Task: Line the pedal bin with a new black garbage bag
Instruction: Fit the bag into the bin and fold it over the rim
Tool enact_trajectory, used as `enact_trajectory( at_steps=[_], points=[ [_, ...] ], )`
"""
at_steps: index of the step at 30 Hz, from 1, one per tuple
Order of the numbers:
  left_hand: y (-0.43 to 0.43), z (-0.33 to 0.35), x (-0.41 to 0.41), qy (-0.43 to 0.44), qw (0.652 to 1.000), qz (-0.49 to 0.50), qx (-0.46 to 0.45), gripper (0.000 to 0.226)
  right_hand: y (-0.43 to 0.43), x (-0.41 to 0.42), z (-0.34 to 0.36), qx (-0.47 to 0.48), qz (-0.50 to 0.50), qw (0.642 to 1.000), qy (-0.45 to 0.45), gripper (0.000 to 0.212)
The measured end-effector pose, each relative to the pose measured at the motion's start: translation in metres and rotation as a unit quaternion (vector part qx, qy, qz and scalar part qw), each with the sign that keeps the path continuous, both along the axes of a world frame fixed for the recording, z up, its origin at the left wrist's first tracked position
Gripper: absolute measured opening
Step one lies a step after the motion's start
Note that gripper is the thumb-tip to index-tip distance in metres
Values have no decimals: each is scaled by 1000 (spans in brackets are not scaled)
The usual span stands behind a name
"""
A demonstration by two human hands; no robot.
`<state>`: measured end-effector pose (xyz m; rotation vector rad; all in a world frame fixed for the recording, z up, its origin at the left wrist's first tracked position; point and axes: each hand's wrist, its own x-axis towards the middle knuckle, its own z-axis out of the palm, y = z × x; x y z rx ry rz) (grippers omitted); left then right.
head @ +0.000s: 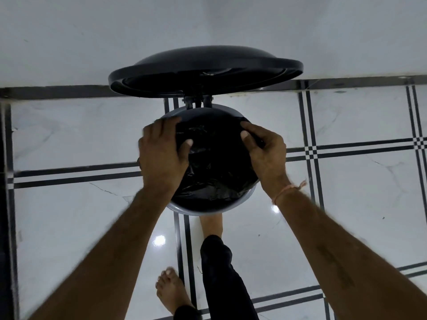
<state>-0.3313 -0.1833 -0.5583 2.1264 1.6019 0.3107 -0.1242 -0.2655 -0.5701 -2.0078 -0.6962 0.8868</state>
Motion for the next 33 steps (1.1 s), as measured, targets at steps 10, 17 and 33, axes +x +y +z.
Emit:
enact_trajectory(
  at_steps=[10, 17, 33],
  points=[
    [32, -9, 5, -72, 995, 1, -67, 22, -7, 17, 6, 31, -2, 999, 24, 34],
    [46, -10, -11, -125, 977, 133, -108, 37, 21, 12, -2, -20, 46, 998, -49, 44],
    [97, -47, -4, -269, 842, 330, -330, 25, 68, 38, -31, -138, 62, 988, -37, 63]
  ],
)
